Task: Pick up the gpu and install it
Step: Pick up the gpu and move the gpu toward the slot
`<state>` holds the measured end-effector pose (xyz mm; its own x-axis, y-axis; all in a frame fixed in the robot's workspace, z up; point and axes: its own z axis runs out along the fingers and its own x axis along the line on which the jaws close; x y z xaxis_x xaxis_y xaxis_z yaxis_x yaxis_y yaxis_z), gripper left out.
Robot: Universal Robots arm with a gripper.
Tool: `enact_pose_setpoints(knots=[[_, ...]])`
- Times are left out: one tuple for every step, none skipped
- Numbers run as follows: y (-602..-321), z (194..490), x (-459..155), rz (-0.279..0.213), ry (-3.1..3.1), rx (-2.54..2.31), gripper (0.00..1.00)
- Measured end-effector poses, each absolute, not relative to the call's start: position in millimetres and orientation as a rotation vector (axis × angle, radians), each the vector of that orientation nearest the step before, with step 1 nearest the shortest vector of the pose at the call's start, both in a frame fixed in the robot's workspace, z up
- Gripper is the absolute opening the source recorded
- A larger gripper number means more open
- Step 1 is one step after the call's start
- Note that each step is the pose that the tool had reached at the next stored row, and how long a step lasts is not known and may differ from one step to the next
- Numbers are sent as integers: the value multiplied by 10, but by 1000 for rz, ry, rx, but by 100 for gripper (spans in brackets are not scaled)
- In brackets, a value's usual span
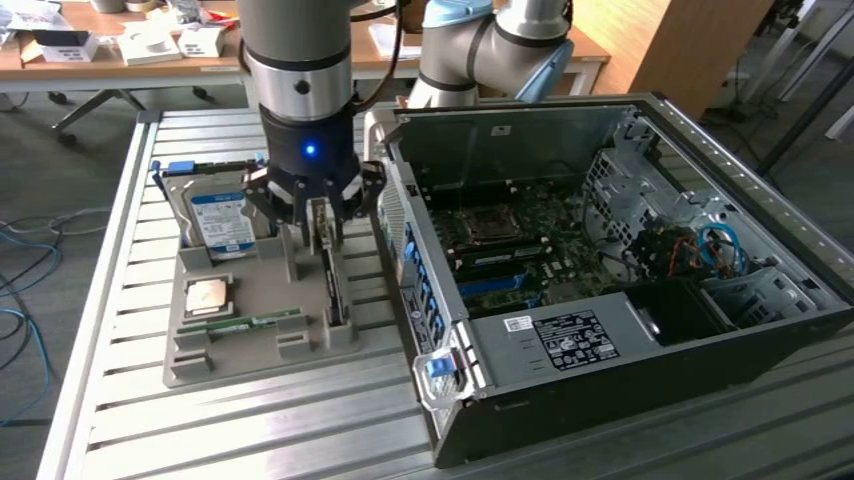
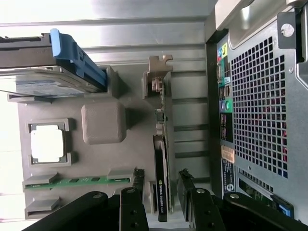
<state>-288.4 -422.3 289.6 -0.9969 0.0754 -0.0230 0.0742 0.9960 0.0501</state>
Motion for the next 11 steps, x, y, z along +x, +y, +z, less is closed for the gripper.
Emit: enact_pose_setpoints(knots=[[-4223,2885,-2884,77,3114,117,42],[-4223,2875,-2885,77,3114,117,42],[-4223,2865,-2884,77,3114,117,42],[-4223,2857,-2885,77,3114,117,42],[-4223,2856,-2885,77,3114,117,42],[-4223,2856,-2884,77,3114,117,42],[-4223,2855,-2876,77,3114,117,42],[-4223,2854,-2862,77,3114,117,42],[-4224,2853,-2855,77,3114,117,42],[-4224,2852,-2855,77,3114,117,42],[-4224,2848,-2854,77,3114,117,42]])
